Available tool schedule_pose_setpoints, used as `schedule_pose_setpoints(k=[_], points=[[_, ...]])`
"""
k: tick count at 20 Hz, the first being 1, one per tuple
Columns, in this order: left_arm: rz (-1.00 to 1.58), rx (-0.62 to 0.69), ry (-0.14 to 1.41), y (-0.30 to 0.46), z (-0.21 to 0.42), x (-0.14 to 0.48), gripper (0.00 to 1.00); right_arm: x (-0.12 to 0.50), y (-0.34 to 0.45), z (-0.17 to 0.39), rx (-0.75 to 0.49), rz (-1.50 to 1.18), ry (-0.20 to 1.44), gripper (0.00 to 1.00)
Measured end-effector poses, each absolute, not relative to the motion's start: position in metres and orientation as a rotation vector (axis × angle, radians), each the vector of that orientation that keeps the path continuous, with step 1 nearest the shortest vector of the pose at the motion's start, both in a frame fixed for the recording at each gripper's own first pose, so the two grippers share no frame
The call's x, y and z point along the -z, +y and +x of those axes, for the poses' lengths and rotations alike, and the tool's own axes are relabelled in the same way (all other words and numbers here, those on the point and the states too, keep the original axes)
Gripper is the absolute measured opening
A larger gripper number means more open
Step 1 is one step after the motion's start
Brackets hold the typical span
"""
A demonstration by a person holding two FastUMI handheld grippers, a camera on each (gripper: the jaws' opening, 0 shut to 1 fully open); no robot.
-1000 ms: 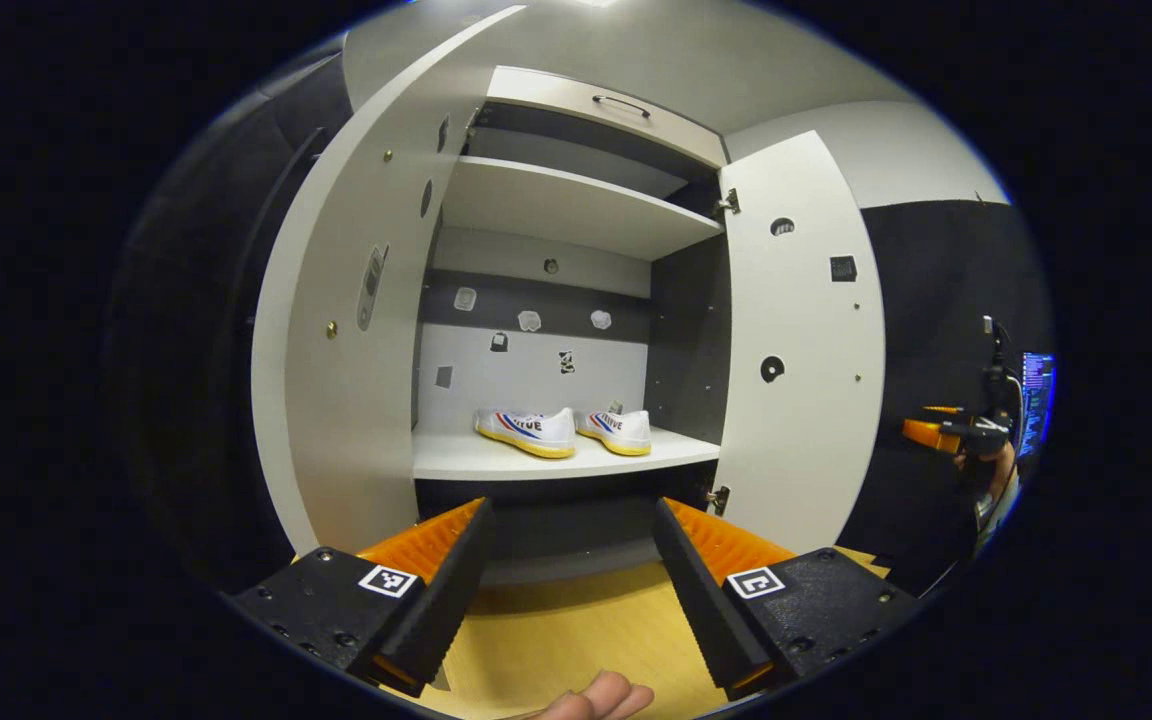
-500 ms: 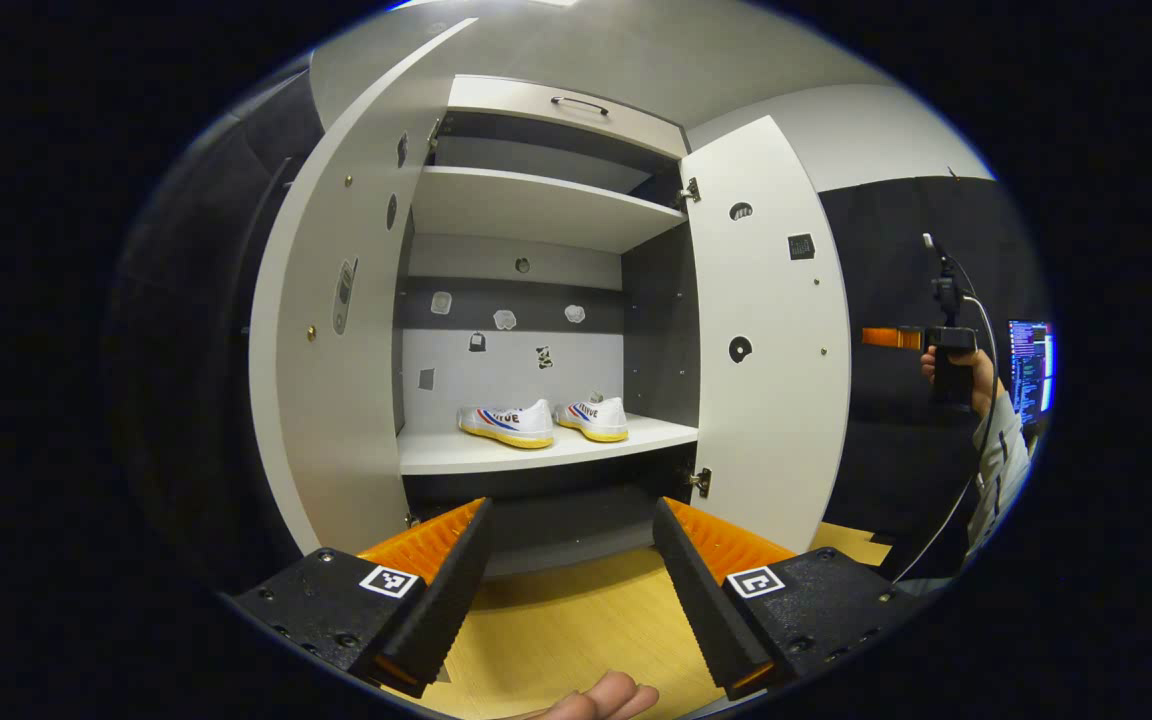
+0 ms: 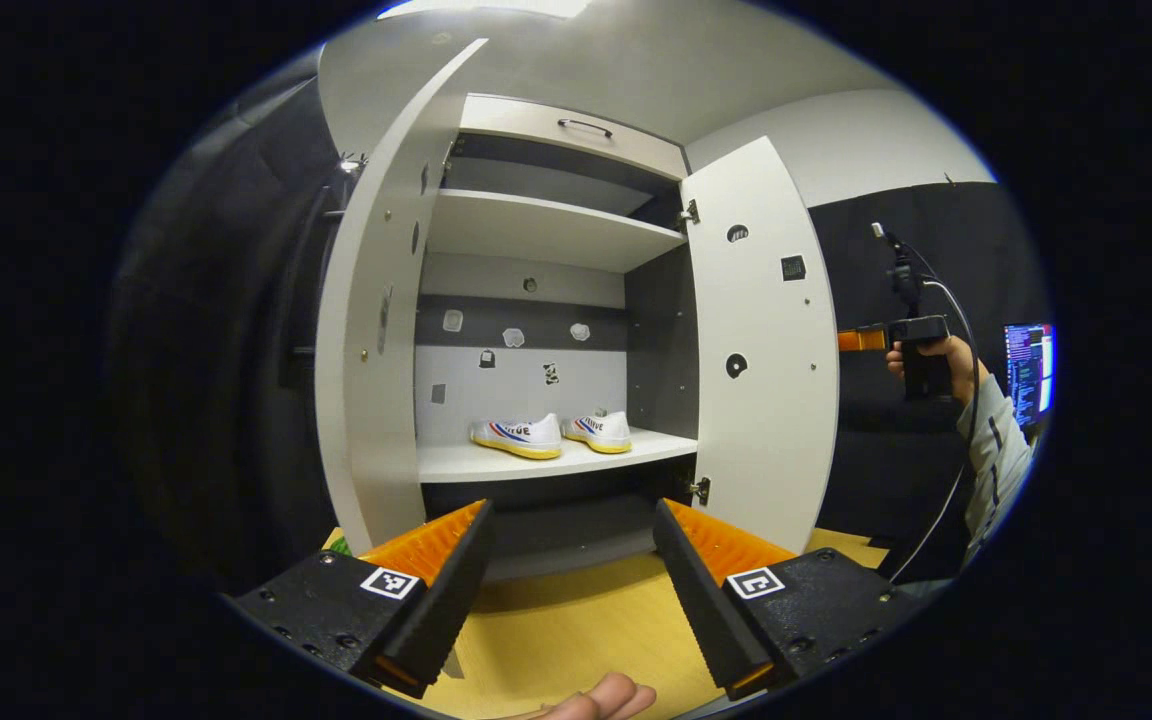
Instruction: Grab one shoe with the right hand and put it into the shoe cabinet, grab the other shoe with the left hand and put it into the shoe cabinet; then close the right door with the right hand and the left door with the left hand.
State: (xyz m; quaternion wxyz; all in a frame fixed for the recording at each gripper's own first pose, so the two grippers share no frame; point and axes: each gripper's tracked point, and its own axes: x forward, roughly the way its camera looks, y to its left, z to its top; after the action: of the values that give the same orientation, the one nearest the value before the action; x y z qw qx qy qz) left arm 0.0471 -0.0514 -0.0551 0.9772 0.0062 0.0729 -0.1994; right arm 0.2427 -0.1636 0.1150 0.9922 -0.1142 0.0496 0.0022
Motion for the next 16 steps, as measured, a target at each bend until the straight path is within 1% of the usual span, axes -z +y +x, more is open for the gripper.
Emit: schedule_pose_setpoints(k=[2,4,5,6,7,8,9,11,15,16], points=[[-0.007,0.392,0.127,-0.042,0.043,0.049,0.96,-0.121,-0.153,0.235,0.013,-0.25,0.077,0.76],[-0.024,0.388,0.111,-0.032,0.041,0.044,0.96,-0.125,-0.147,0.231,0.046,-0.289,0.066,0.78],[-0.034,0.382,0.103,-0.027,0.041,0.041,0.96,-0.124,-0.147,0.23,0.065,-0.295,0.072,0.75],[-0.042,0.379,0.101,-0.022,0.041,0.041,0.96,-0.124,-0.148,0.228,0.084,-0.294,0.074,0.78],[-0.048,0.378,0.102,-0.019,0.041,0.041,0.96,-0.125,-0.147,0.227,0.099,-0.286,0.075,0.78],[-0.052,0.374,0.107,-0.014,0.041,0.043,0.96,-0.124,-0.147,0.226,0.107,-0.282,0.081,0.75],[-0.058,0.37,0.112,-0.01,0.041,0.044,0.96,-0.123,-0.144,0.226,0.109,-0.272,0.081,0.78],[-0.072,0.366,0.124,-0.003,0.042,0.047,0.96,-0.121,-0.136,0.227,0.09,-0.244,0.083,0.78],[-0.101,0.336,0.156,0.017,0.044,0.055,0.96,-0.109,-0.093,0.229,0.004,-0.148,0.093,0.78],[-0.101,0.328,0.159,0.023,0.042,0.055,0.96,-0.108,-0.082,0.23,-0.005,-0.14,0.088,0.76]])
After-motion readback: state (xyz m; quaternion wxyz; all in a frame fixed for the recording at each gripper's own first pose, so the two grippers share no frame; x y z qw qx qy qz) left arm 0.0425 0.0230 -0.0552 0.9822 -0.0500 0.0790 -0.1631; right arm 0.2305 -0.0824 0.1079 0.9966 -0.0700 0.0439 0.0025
